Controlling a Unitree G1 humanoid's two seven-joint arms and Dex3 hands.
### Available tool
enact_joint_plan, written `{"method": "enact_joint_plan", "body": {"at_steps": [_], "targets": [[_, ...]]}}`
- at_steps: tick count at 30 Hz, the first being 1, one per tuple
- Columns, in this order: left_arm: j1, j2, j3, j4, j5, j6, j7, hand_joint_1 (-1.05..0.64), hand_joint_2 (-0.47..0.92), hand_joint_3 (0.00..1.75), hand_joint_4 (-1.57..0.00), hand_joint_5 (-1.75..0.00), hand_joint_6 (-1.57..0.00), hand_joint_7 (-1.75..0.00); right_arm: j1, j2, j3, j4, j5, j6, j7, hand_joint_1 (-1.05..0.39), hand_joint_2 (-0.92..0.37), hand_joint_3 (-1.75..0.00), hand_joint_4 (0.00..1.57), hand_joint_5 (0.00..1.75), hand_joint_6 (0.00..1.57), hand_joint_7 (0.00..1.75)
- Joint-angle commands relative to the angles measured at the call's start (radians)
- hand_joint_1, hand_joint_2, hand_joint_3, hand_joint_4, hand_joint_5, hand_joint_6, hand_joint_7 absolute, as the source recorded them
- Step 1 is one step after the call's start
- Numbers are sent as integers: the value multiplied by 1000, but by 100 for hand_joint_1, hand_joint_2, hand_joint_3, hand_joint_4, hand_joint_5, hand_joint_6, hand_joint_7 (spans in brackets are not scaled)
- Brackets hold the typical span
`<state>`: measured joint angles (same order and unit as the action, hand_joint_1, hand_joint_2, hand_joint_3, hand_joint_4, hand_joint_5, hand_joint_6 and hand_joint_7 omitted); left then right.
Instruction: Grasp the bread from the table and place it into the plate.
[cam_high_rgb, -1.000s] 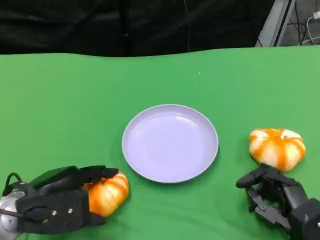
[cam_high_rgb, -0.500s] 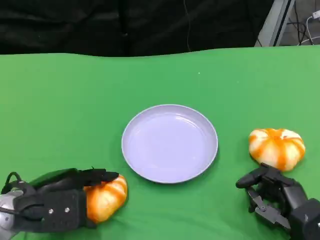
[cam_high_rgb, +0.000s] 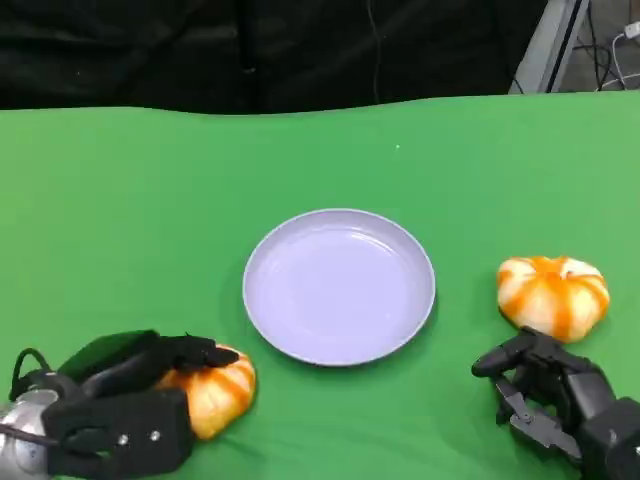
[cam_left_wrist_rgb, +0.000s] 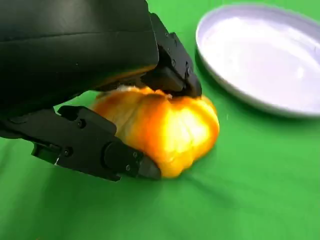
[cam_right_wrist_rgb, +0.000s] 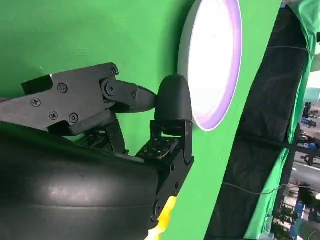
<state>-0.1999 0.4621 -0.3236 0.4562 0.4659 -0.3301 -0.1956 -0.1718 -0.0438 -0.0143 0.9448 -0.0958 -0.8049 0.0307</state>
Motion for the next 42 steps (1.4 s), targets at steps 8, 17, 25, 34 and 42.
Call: {"method": "enact_joint_plan", "body": {"at_steps": [8, 17, 25, 34, 42], "targets": [[57, -41, 22, 67, -19, -27, 95, -16, 74, 70, -147, -31, -148, -7, 13, -7, -1, -12, 4, 9, -6, -12, -92, -51, 70, 173, 75, 120], [70, -80, 78, 89, -48, -72, 216, -13, 63, 84, -122, -88, -108, -81, 9, -6, 0, -7, -1, 7, -10, -12, -91, -52, 69, 172, 75, 119], [102, -96, 123, 67, -28, -187, 385, -14, 67, 78, -113, -106, -100, -92, 2, -7, 1, 7, -3, 5, -15, -13, -91, -51, 70, 171, 76, 119], [160, -101, 177, -67, -34, -218, 428, -11, 65, 84, -114, -109, -103, -87, 0, -4, -1, 13, 6, 6, -8, -12, -92, -51, 68, 173, 75, 119], [182, -111, 214, -154, -22, -230, 454, -11, 54, 101, -113, -115, -107, -86, -4, -5, 1, 20, -2, 4, -15, -13, -92, -50, 68, 175, 74, 121]]}}
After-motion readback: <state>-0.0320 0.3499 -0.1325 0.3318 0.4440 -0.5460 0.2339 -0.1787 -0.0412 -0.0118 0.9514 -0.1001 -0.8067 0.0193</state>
